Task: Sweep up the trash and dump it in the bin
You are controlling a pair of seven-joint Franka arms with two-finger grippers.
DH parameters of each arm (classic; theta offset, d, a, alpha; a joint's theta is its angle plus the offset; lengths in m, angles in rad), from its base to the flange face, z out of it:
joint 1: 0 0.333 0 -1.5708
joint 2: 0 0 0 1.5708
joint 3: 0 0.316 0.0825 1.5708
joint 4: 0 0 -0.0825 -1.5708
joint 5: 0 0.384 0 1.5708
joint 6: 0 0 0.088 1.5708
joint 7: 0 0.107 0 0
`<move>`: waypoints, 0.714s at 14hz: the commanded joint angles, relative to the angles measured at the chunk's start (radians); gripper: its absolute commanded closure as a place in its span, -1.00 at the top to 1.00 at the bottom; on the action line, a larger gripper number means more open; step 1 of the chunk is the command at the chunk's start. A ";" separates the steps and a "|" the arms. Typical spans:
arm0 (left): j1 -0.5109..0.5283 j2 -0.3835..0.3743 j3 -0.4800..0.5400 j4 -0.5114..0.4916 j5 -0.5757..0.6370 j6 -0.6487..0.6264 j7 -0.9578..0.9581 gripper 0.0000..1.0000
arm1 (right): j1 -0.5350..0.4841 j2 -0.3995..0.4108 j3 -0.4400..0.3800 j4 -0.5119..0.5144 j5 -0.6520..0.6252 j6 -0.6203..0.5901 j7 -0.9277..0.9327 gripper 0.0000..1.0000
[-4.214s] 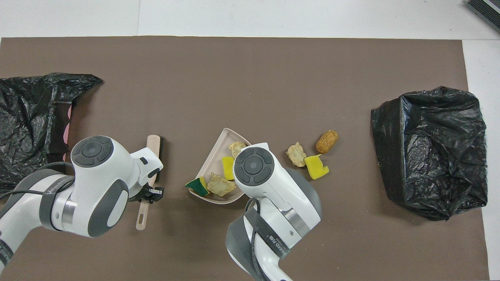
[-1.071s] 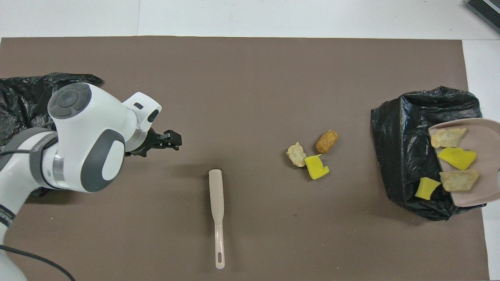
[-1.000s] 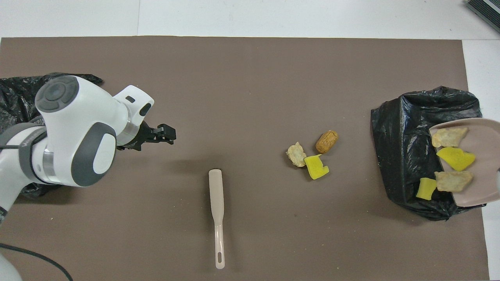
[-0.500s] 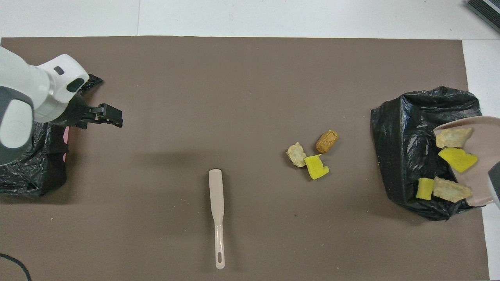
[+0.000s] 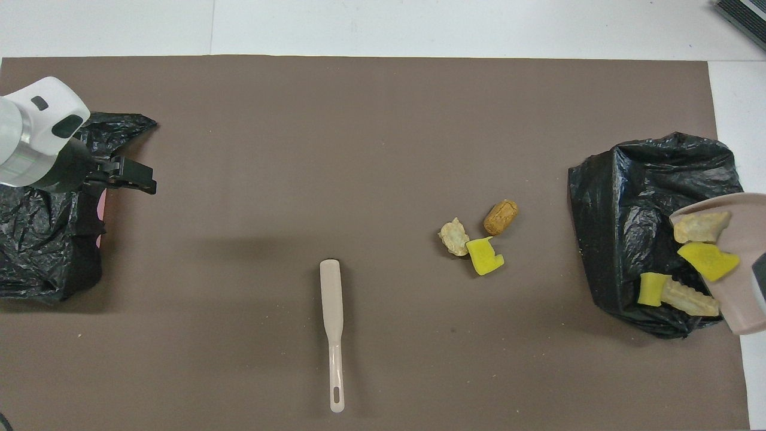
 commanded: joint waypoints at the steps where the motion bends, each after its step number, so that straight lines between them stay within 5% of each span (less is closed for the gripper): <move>1: -0.006 -0.045 -0.003 0.032 0.032 -0.067 0.011 1.00 | 0.005 0.008 0.001 0.029 -0.010 -0.006 -0.052 -1.00; 3: -0.003 -0.086 -0.003 -0.033 0.030 -0.045 0.011 1.00 | 0.008 0.010 0.003 0.029 -0.025 0.003 -0.057 -1.00; 6: -0.009 -0.085 -0.003 0.000 0.036 -0.063 0.028 1.00 | 0.060 0.011 0.010 0.038 -0.144 0.000 0.101 -1.00; 10: 0.006 -0.090 0.003 0.003 0.041 -0.090 0.042 1.00 | 0.069 0.007 0.035 0.039 -0.142 -0.044 0.114 -1.00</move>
